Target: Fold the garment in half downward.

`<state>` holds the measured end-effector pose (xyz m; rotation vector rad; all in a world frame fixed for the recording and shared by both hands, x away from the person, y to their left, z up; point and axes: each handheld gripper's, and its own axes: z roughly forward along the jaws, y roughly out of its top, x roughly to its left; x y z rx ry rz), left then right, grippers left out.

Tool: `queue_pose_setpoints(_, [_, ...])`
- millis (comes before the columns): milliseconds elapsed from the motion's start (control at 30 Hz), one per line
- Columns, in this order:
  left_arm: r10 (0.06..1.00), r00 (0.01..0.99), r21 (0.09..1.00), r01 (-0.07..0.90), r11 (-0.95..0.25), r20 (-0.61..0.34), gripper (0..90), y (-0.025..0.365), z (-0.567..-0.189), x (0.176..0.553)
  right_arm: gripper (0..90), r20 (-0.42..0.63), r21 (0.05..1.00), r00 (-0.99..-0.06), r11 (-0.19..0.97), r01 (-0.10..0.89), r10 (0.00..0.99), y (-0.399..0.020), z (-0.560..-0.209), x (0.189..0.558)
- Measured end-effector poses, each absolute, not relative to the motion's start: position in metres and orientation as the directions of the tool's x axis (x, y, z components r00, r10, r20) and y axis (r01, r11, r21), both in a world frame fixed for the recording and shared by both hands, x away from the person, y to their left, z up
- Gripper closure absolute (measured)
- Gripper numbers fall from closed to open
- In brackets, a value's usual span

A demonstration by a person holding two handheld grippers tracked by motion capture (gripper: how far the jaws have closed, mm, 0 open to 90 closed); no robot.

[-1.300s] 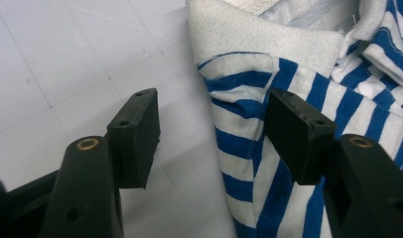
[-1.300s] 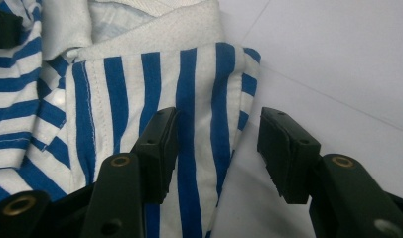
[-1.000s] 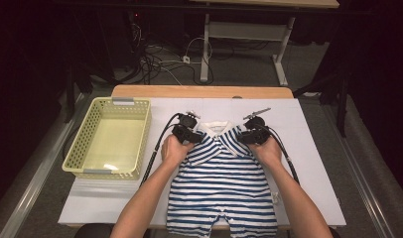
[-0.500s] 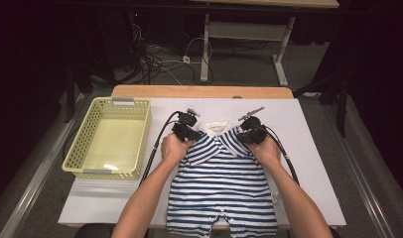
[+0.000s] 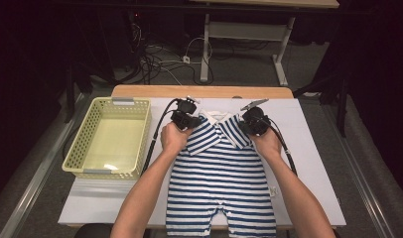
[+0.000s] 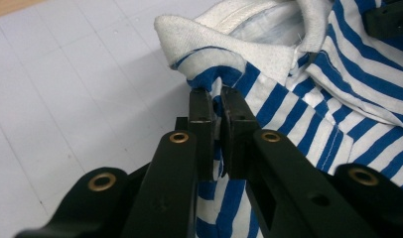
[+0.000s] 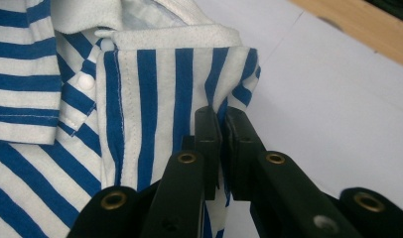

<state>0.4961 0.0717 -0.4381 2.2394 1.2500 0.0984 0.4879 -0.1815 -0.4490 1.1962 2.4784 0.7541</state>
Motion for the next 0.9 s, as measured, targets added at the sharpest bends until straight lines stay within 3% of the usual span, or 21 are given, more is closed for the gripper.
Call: queue_pose_setpoints(900, [0.734,0.633,0.507,0.729,-0.459,-0.245,82.7,0.074,-0.442,0.449,86.4,-0.045,0.603,-0.695,0.574,0.554,0.718,-0.187,-0.455,0.44])
